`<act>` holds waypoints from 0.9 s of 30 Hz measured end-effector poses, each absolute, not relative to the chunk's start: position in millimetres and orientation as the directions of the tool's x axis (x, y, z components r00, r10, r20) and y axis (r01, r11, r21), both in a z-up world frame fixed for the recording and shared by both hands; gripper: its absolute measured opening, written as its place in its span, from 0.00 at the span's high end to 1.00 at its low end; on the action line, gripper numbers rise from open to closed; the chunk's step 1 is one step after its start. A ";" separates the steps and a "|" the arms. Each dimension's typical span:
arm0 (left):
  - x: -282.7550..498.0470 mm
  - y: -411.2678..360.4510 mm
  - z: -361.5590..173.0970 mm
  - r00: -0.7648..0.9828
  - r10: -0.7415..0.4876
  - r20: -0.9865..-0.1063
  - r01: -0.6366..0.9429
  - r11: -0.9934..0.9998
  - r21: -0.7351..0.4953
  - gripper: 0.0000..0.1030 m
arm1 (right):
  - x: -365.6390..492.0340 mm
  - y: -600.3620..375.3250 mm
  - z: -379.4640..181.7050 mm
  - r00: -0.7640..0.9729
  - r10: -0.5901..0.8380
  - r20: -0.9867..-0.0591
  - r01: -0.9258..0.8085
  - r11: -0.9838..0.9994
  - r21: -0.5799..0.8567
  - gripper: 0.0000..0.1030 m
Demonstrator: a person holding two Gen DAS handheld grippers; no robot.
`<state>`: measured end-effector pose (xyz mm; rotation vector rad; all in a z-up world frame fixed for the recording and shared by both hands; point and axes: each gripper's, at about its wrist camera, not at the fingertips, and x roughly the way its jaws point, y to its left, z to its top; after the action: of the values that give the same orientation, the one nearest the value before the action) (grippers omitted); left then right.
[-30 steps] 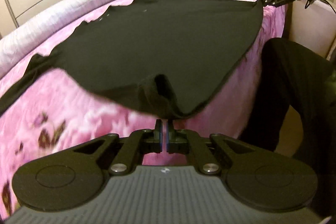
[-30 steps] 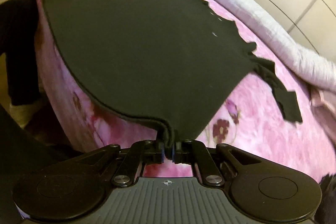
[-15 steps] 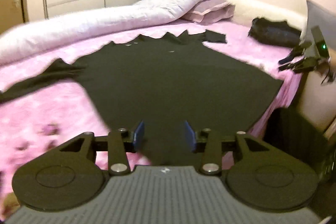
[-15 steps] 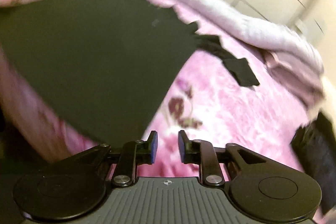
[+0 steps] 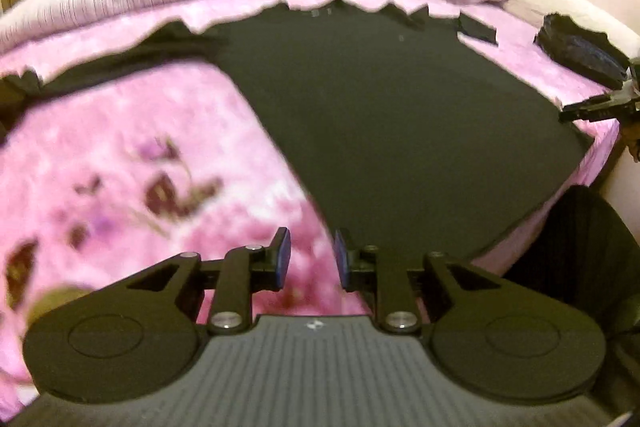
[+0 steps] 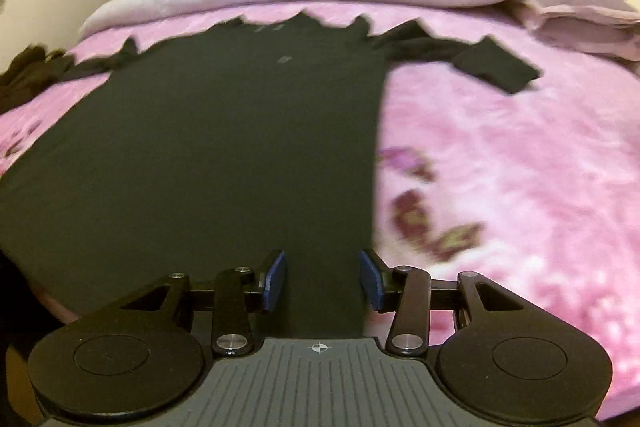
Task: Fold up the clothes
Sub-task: 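Pull the hem to straighten the shirt, then open both tools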
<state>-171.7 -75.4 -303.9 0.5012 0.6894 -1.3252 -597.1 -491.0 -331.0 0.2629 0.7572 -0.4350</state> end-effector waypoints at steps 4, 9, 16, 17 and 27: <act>-172.7 -120.5 -288.5 0.087 -0.734 -0.673 0.990 0.140 -0.025 0.72 | -604.0 -522.6 -300.9 0.647 -0.382 -0.659 0.552 0.832 0.059 0.54; -178.1 -188.1 -277.6 0.058 -0.761 -0.646 0.998 0.066 0.012 0.64 | -566.7 -578.6 -288.0 0.605 -0.491 -0.628 0.594 0.803 -0.055 0.47; -196.6 -311.5 -293.5 -0.013 -0.769 -0.639 0.997 -0.055 0.045 0.58 | -462.4 -657.7 -322.8 0.558 -0.559 -0.614 0.458 0.824 -0.334 0.47; -198.9 -328.5 -296.9 -0.021 -0.768 -0.640 0.996 -0.069 0.050 0.57 | -445.8 -666.5 -331.4 0.557 -0.558 -0.615 0.427 0.828 -0.364 0.47; -221.8 -459.5 -331.1 -0.067 -0.735 -0.674 0.972 -0.200 0.121 0.54 | -391.4 -750.2 -378.1 0.580 -0.482 -0.657 0.267 0.874 -0.406 0.97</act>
<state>-221.8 -459.5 -331.1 0.7358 0.4313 -1.6343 -391.4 -750.2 -378.1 -0.2762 0.8465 -0.4442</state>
